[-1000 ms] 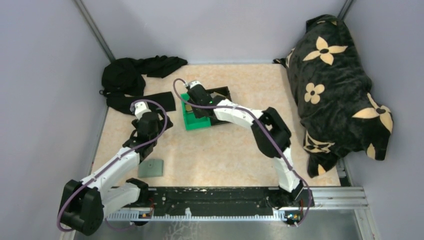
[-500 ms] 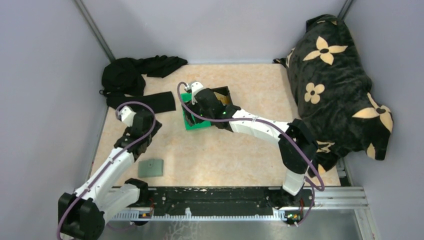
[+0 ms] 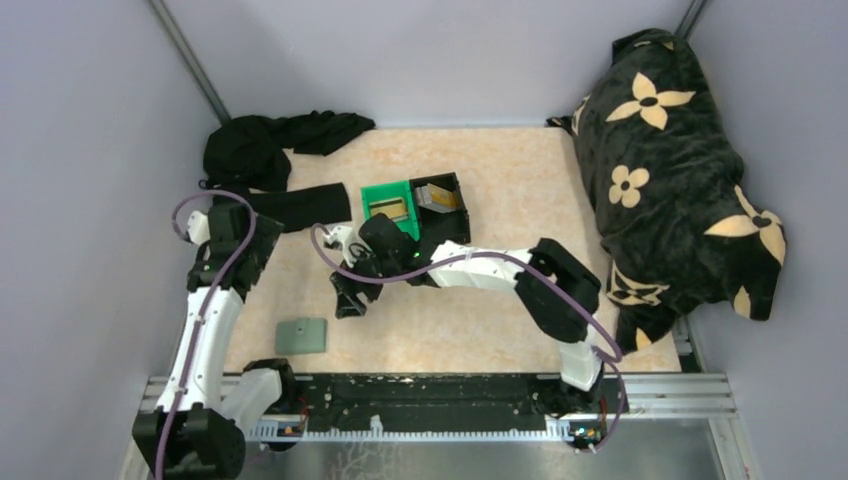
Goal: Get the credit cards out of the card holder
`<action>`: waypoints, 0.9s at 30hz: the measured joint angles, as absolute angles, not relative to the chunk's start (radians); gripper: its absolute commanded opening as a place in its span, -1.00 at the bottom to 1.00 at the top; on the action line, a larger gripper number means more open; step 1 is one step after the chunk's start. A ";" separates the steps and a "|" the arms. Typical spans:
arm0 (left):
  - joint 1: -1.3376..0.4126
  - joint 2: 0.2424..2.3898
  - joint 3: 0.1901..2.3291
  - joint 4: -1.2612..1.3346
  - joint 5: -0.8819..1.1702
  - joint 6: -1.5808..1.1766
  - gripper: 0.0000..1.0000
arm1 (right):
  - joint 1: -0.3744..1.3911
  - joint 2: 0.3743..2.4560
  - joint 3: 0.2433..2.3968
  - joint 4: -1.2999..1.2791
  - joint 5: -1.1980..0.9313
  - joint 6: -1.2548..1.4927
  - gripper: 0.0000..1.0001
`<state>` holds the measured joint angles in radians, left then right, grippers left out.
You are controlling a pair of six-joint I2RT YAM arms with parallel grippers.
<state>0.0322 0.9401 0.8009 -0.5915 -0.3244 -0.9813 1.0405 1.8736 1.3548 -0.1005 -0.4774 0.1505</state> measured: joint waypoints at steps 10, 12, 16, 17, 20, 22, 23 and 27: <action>0.189 0.891 0.737 -0.593 -0.142 -0.899 0.99 | 1.044 2.136 1.461 -0.079 -0.624 0.184 0.37; 0.192 0.889 0.721 -0.590 -0.115 -0.879 0.99 | 1.044 2.176 1.512 -0.091 -0.630 0.189 0.37; 0.192 0.889 0.715 -0.580 -0.080 -0.838 0.99 | 1.044 2.239 1.622 -0.113 -0.639 0.194 0.37; 0.192 0.889 0.715 -0.579 -0.076 -0.831 0.99 | 1.044 2.254 1.650 -0.120 -0.643 0.194 0.36; 0.192 0.889 0.715 -0.575 -0.073 -0.805 0.99 | 1.044 2.286 1.699 -0.123 -0.657 0.195 0.32; 0.192 0.888 0.715 -0.575 -0.073 -0.792 0.99 | 1.045 2.291 1.703 -0.132 -0.661 0.195 0.31; 0.192 0.886 0.715 -0.575 -0.073 -0.789 0.99 | 1.046 2.291 1.703 -0.139 -0.662 0.194 0.31; 0.192 0.881 0.709 -0.565 -0.059 -0.785 0.99 | 1.055 2.292 1.700 -0.152 -0.666 0.194 0.30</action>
<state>0.1925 0.8810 0.7086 -0.5652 -0.0586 -0.7853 1.0546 2.2925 1.6997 -0.1520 -0.6659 0.1936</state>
